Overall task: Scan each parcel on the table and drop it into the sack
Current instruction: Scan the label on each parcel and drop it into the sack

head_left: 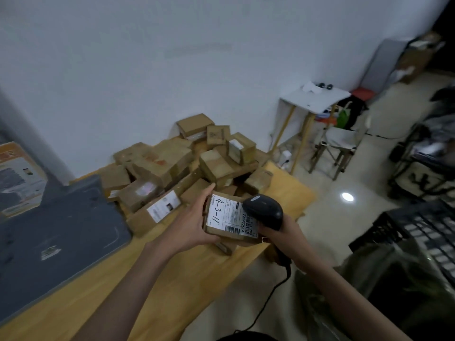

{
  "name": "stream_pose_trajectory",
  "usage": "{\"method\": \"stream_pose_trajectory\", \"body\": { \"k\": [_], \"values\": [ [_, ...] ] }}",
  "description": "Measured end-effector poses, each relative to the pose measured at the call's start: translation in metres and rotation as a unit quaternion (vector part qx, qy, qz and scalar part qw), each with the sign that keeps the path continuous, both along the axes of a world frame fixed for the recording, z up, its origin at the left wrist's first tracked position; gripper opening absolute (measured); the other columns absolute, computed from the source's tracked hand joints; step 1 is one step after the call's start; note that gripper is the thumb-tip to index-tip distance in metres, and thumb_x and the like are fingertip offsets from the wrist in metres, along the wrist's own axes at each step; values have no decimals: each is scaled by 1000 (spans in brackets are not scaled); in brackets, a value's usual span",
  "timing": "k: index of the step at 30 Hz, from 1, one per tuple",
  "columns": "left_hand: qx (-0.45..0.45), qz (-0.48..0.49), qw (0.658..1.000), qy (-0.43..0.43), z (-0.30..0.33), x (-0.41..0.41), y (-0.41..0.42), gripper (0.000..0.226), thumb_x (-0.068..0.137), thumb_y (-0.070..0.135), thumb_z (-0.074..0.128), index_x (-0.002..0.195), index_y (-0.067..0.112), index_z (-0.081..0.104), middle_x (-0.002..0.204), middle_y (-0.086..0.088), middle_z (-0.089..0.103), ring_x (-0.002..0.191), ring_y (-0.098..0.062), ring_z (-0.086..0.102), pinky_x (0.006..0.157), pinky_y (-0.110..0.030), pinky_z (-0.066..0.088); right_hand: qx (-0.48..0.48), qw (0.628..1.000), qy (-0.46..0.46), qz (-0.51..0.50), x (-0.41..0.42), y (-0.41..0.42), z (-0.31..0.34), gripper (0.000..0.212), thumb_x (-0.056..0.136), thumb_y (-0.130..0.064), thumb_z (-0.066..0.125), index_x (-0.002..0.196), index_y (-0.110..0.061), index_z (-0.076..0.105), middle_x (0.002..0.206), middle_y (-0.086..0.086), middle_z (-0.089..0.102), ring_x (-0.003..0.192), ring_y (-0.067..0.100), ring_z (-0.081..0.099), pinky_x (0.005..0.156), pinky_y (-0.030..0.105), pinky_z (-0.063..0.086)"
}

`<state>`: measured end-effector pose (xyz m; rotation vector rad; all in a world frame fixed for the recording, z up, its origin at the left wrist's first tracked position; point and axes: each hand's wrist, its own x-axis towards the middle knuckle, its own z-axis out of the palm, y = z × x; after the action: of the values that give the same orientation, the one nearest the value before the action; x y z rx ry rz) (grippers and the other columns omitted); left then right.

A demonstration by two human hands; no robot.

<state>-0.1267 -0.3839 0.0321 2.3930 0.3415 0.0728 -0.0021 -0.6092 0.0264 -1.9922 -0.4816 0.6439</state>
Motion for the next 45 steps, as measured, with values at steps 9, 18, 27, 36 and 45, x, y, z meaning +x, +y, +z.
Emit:
{"method": "stream_pose_trajectory", "body": {
  "k": [9, 18, 27, 36, 45],
  "values": [
    [-33, -75, 995, 64, -45, 115, -120, 97, 66, 40, 88, 144, 25, 31, 137, 9, 38, 118, -7, 49, 93, -26, 44, -5, 987, 34, -156, 43, -137, -25, 16, 86, -21, 74, 96, -30, 67, 94, 3, 75, 88, 21, 72, 80, 42, 62],
    [-11, -176, 971, 162, -103, 192, -259, 68, 70, 37, 83, 124, 26, 43, 132, 6, 55, 111, -12, 57, 90, -32, 53, -82, 947, 113, -288, 55, -268, -74, 17, 84, -18, 76, 96, -24, 65, 95, 4, 72, 91, 22, 69, 87, 46, 57],
    [14, -284, 928, 240, -152, 234, -380, 82, 67, 53, 82, 134, 22, 45, 126, 1, 39, 111, -18, 51, 93, -37, 48, -122, 896, 210, -373, 49, -373, -131, 16, 82, -9, 69, 97, -14, 69, 86, 9, 74, 77, 25, 73, 72, 41, 61],
    [1, -313, 891, 328, -211, 272, -446, 76, 73, 50, 79, 134, 18, 49, 118, 0, 40, 107, -23, 54, 96, -41, 48, -102, 844, 303, -431, 56, -418, -189, 18, 80, -12, 71, 98, -13, 72, 86, 10, 76, 82, 29, 74, 81, 52, 61],
    [-45, -282, 893, 348, -276, 327, -456, 84, 74, 29, 84, 141, 7, 39, 137, -12, 39, 129, -30, 44, 105, -34, 40, -76, 833, 309, -452, 115, -408, -244, 13, 83, -18, 75, 95, -19, 72, 88, 13, 75, 78, 28, 72, 74, 50, 60]
  ]
}}
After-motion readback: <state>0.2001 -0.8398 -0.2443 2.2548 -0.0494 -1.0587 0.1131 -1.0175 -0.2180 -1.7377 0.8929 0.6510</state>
